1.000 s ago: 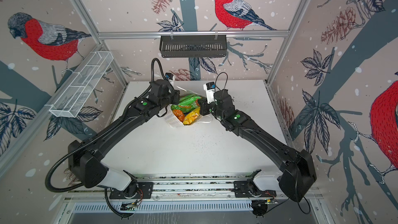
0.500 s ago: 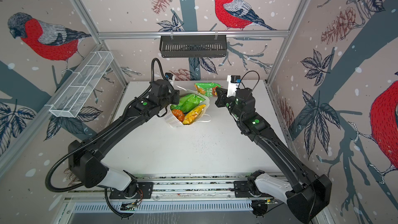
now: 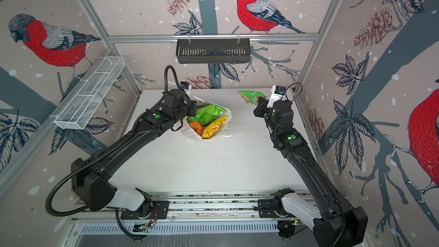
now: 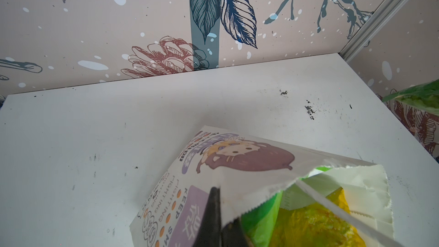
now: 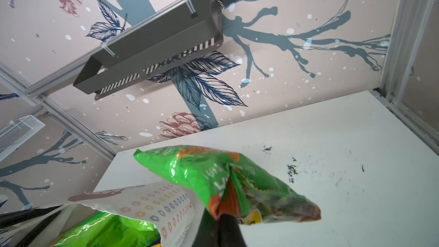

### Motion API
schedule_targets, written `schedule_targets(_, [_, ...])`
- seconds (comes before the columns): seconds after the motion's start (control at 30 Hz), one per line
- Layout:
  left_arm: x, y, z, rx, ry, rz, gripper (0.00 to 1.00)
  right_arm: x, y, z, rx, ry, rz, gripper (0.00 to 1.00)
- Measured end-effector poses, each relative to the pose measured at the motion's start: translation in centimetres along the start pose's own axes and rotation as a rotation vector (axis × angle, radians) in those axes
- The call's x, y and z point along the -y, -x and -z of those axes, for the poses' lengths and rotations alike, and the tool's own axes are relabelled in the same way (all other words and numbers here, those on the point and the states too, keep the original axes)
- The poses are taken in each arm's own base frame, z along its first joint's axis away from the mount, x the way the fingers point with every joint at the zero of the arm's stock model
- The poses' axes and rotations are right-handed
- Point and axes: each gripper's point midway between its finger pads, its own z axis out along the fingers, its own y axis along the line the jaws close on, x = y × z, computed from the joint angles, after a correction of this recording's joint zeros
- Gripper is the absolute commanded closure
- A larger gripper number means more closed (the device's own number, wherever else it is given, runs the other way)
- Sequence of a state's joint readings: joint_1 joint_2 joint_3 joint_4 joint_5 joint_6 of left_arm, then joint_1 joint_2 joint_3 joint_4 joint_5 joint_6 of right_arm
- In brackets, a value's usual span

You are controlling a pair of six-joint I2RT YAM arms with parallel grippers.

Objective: Take the snacks out of the paper bag
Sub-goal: Pick up the snack from the paper bag, then place the snack at the top-right of the table.

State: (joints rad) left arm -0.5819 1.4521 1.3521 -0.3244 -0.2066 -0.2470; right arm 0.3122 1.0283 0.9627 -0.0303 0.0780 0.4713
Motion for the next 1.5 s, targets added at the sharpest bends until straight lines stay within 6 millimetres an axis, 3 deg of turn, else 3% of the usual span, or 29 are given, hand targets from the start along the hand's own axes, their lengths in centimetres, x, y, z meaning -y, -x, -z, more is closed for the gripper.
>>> schedule_targets(0.27, [-0.1,-0.2,0.1,0.001,0.0,0.0,1.0,4.7,-3.8,-0.8,-0.083,-0.135,-0.012,1.0])
schedule_targets(0.6, [0.3,-0.2,0.1,-0.001,-0.02,0.0,1.0,9.9,-10.1,-3.6,-0.265,-0.281,-0.033,1.0])
schedule_targets(0.87, [0.3,-0.2,0.0,0.004,-0.022,0.0,1.0,12.0,-14.9,-5.5,-0.442,-0.342,-0.035,1.0])
schedule_targets(0.9, [0.3,-0.2,0.0,0.005,-0.022,0.001,1.0,12.1,-15.4,-5.6,-0.458,-0.341,-0.037,0.95])
schedule_targets(0.97, [0.3,-0.2,0.1,0.007,-0.024,0.001,1.0,12.4,-16.4,-5.7,-0.488,-0.353,-0.037,0.73])
schedule_targets(1.1, [0.3,-0.2,0.4,0.012,-0.027,-0.001,1.0,13.0,-17.8,-5.7,-0.534,-0.372,-0.035,0.6])
schedule_targets(1.2, [0.3,-0.2,0.4,0.011,-0.028,-0.001,1.0,13.1,-18.0,-5.8,-0.543,-0.373,-0.036,0.36])
schedule_targets(1.4, [0.3,-0.3,0.4,0.012,-0.028,-0.002,1.0,12.8,-17.7,-5.8,-0.538,-0.365,-0.038,0.14])
schedule_targets(1.5, [0.3,-0.3,0.5,0.013,-0.03,-0.001,1.0,12.1,-16.2,-5.7,-0.502,-0.347,-0.038,0.04])
